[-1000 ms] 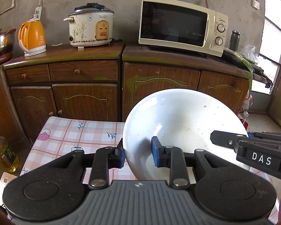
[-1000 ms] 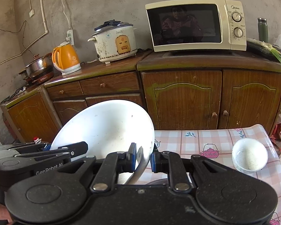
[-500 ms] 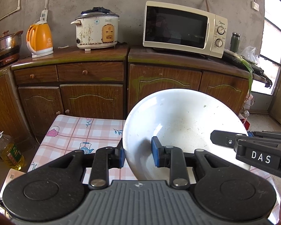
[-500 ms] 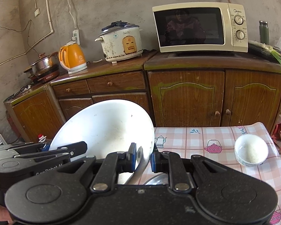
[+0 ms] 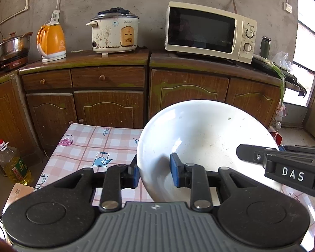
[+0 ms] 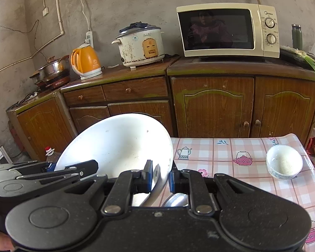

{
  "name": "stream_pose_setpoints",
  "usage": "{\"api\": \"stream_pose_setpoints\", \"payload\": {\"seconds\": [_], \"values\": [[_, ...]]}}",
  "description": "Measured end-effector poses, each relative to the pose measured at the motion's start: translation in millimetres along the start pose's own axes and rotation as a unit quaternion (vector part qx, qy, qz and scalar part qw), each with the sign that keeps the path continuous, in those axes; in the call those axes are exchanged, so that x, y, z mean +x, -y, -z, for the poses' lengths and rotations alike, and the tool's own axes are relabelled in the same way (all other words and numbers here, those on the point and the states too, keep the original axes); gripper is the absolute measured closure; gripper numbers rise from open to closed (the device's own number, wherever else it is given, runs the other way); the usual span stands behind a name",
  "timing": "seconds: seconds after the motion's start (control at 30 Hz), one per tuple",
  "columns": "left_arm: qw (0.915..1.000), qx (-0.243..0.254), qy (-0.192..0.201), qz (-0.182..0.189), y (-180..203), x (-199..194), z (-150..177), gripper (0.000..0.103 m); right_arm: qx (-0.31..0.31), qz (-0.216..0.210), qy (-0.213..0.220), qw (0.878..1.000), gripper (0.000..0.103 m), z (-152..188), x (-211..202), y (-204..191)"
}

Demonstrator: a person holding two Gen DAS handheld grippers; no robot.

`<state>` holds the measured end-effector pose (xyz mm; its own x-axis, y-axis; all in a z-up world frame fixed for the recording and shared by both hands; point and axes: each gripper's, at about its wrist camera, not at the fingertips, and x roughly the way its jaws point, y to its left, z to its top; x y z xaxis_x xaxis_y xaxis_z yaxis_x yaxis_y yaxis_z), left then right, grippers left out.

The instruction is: Organize plates and bowls

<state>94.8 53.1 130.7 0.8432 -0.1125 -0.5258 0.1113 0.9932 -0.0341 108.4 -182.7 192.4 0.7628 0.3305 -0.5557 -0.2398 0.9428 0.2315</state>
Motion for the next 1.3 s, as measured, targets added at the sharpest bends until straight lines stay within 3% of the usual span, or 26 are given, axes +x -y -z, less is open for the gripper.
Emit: {"api": "stream_pose_setpoints", "payload": {"seconds": [1.3], "values": [[0.9997,0.009,0.018,-0.015,-2,-21,33,0.07,-0.015,-0.004,0.013,1.0,0.082,32,-17,-10]]}}
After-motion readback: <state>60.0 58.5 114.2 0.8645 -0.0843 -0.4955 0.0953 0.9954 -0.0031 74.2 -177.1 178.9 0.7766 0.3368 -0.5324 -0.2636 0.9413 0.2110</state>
